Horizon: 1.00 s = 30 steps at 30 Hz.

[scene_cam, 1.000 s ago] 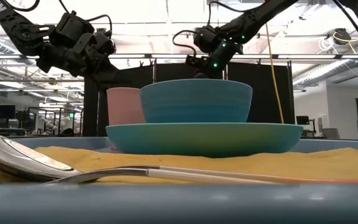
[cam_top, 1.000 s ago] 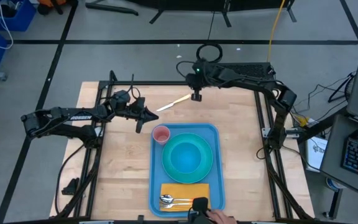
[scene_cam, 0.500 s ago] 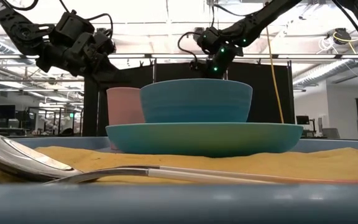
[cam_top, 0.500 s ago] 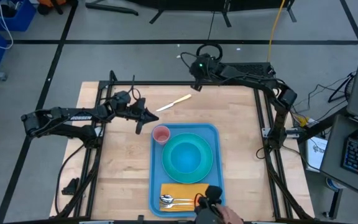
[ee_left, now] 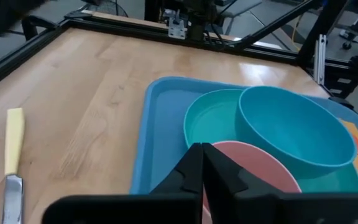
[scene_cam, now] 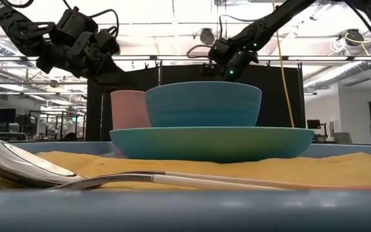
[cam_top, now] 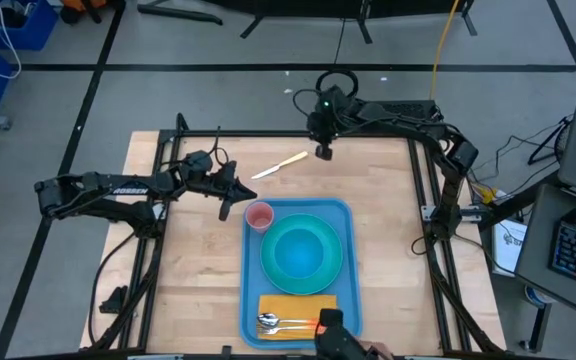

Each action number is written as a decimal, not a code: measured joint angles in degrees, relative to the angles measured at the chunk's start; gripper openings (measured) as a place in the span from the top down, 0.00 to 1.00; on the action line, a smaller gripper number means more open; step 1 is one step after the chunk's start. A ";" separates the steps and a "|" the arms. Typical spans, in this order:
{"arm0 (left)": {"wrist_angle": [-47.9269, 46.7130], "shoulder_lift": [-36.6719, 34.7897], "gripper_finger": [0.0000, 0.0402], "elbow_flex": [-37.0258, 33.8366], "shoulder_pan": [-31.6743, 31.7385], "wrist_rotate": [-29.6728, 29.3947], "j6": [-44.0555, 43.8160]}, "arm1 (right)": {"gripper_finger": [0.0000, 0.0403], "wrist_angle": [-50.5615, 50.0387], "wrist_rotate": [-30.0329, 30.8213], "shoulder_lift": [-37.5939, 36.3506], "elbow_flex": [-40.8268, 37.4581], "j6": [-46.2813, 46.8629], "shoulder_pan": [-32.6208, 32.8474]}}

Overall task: Set up tray
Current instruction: Put the yellow table knife on the yellow table napkin to the top of the orange spoon

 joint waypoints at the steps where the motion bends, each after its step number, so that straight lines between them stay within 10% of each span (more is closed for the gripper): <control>1: 0.02 0.00 0.98 0.00 -0.07 -0.12 0.06 | 0.95 -1.45 -1.31 0.00 0.00 -0.20 -0.29; 14: 0.32 0.00 0.99 0.00 -0.04 -1.47 0.45 | 0.64 -6.33 -4.50 7.61 1.46 -4.06 2.49; 30: -1.06 0.00 0.98 0.02 -0.02 -1.43 2.20 | 0.67 -17.51 1.66 17.86 15.45 -7.10 3.13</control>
